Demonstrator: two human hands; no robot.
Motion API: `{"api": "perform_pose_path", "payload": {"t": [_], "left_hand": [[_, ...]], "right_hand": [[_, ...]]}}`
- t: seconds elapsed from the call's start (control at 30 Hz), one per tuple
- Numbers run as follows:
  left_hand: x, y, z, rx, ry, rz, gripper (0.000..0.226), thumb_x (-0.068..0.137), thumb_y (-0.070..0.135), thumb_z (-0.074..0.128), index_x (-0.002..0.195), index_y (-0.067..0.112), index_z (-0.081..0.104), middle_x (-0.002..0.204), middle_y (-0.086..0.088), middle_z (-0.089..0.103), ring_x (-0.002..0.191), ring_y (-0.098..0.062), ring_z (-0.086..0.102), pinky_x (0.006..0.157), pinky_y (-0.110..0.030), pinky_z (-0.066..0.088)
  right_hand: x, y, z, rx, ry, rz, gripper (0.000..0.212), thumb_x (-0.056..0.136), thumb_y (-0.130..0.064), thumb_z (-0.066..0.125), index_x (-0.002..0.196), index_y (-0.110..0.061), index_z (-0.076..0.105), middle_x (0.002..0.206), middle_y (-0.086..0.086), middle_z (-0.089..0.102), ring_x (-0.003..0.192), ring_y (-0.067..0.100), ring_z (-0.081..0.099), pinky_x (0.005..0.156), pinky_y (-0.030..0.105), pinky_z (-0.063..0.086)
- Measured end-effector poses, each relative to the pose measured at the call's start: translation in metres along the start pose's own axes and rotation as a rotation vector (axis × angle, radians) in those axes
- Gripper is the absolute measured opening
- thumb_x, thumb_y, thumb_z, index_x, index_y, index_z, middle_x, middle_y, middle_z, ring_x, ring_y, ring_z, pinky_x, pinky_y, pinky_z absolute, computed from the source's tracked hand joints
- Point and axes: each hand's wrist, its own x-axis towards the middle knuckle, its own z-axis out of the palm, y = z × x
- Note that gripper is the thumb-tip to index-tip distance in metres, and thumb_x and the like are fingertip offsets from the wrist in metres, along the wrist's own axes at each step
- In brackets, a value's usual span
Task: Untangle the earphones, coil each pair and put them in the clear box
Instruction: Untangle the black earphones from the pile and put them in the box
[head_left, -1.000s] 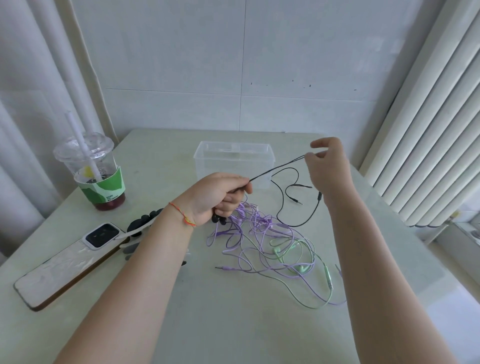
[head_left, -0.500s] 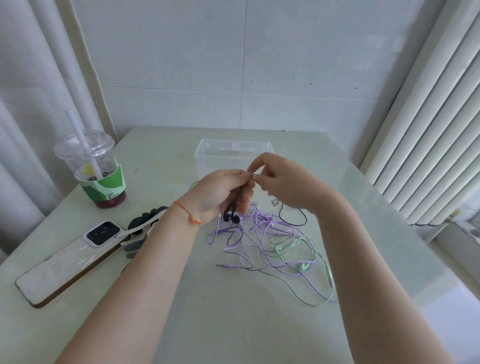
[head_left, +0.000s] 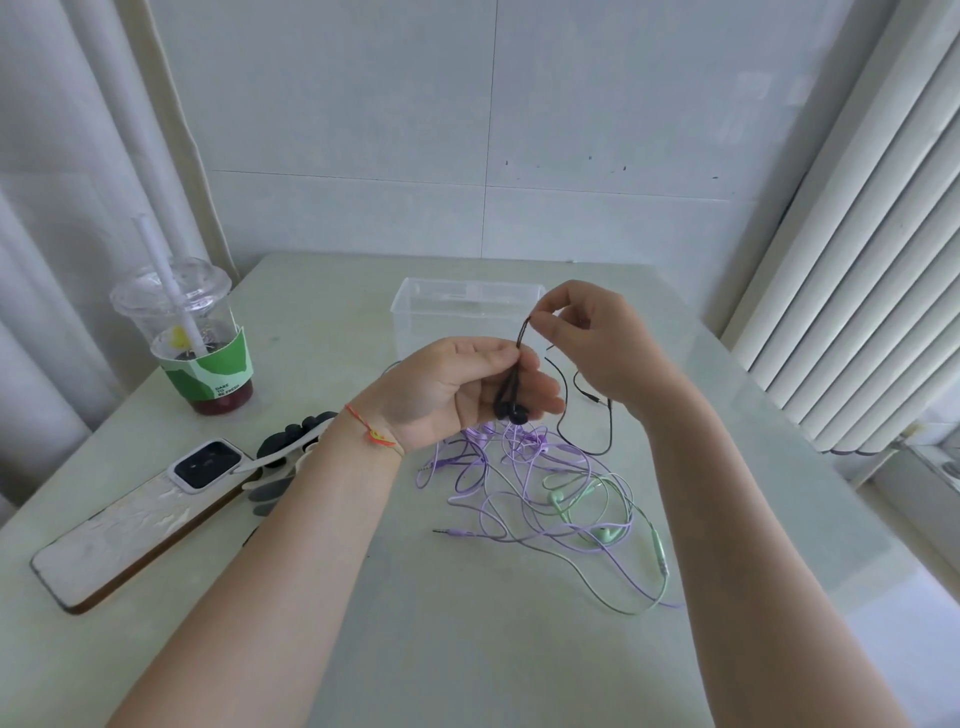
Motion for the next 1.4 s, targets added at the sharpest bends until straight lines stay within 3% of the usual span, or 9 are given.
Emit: {"api": "perform_pose_path", "payload": {"t": [0.1,0.23,0.37,0.47,0.73,0.9,1.03,1.2,1.4], "left_hand": [[0.003,0.003,0.002,-0.104,0.06,0.09,0.017,0.091,0.013,0.045,0.099,0.006,0.059,0.093,-0.009,0.073,0.096,-0.03,0.071,0.089,-0.043,0.055],[0.007,0.007,-0.002,-0.234,0.252,0.208,0.017,0.097,0.011,0.044,0.099,0.013,0.061,0.098,-0.005,0.073,0.095,-0.024,0.071,0.085,-0.042,0.058],[0.006,0.007,-0.009,-0.214,0.4,0.229,0.021,0.102,0.015,0.045,0.106,0.018,0.065,0.111,-0.003,0.072,0.102,-0.022,0.07,0.068,-0.029,0.058],[0.008,0.006,-0.009,-0.219,0.454,0.24,0.02,0.101,0.016,0.048,0.11,0.017,0.066,0.115,-0.005,0.071,0.107,-0.022,0.069,0.065,-0.028,0.058],[0.011,-0.001,-0.01,-0.09,0.546,0.245,0.019,0.099,0.017,0.053,0.111,0.017,0.068,0.115,-0.001,0.072,0.109,-0.018,0.068,0.067,-0.024,0.056],[0.013,-0.005,-0.011,0.127,0.618,0.228,0.018,0.098,0.023,0.055,0.109,0.026,0.069,0.115,0.009,0.072,0.11,-0.01,0.066,0.083,-0.031,0.037],[0.015,-0.011,-0.013,0.146,0.671,0.238,0.018,0.097,0.018,0.057,0.108,0.022,0.07,0.111,0.002,0.073,0.107,-0.015,0.068,0.089,-0.031,0.044],[0.016,-0.014,-0.014,0.196,0.678,0.202,0.018,0.097,0.004,0.054,0.108,0.002,0.068,0.083,0.0,0.073,0.076,-0.007,0.071,0.066,-0.025,0.057],[0.013,-0.01,-0.012,0.335,0.519,0.052,0.02,0.1,0.004,0.047,0.097,0.006,0.067,0.073,-0.008,0.068,0.069,-0.019,0.067,0.068,-0.027,0.055]], "right_hand": [[0.001,0.002,0.005,-0.025,-0.034,0.0,0.012,0.092,-0.018,0.06,0.084,-0.02,0.067,0.06,-0.001,0.044,0.044,0.004,0.032,0.043,0.015,0.027],[-0.003,-0.001,0.016,-0.172,-0.214,-0.012,0.043,0.094,-0.016,0.051,0.062,-0.042,0.065,0.049,-0.008,0.047,0.044,0.006,0.038,0.049,0.023,0.033],[-0.006,-0.006,0.021,-0.255,-0.373,0.003,0.026,0.099,-0.031,0.051,0.082,-0.031,0.069,0.056,-0.007,0.056,0.044,-0.001,0.045,0.05,0.016,0.035],[-0.007,-0.008,0.023,-0.282,-0.415,0.002,0.024,0.099,-0.033,0.05,0.101,-0.023,0.072,0.058,-0.007,0.056,0.043,-0.001,0.045,0.047,0.012,0.035],[-0.012,-0.014,0.024,-0.343,-0.535,0.02,0.025,0.1,-0.034,0.048,0.113,-0.026,0.068,0.064,-0.004,0.058,0.053,0.004,0.048,0.055,0.02,0.036],[-0.013,-0.017,0.022,-0.333,-0.519,0.011,0.021,0.098,-0.036,0.053,0.107,-0.029,0.07,0.066,-0.005,0.059,0.041,-0.001,0.046,0.043,0.011,0.032],[-0.016,-0.021,0.021,-0.313,-0.507,-0.028,0.019,0.097,-0.034,0.055,0.1,-0.024,0.07,0.063,-0.008,0.055,0.046,0.0,0.048,0.048,0.013,0.035],[-0.013,-0.023,0.013,-0.309,-0.357,-0.032,0.018,0.094,-0.031,0.059,0.091,-0.018,0.071,0.059,-0.008,0.048,0.05,0.007,0.04,0.05,0.022,0.03],[-0.007,-0.016,-0.001,-0.289,-0.129,-0.045,0.01,0.093,-0.022,0.058,0.087,-0.022,0.066,0.061,-0.01,0.048,0.056,0.006,0.042,0.055,0.025,0.032]]}}
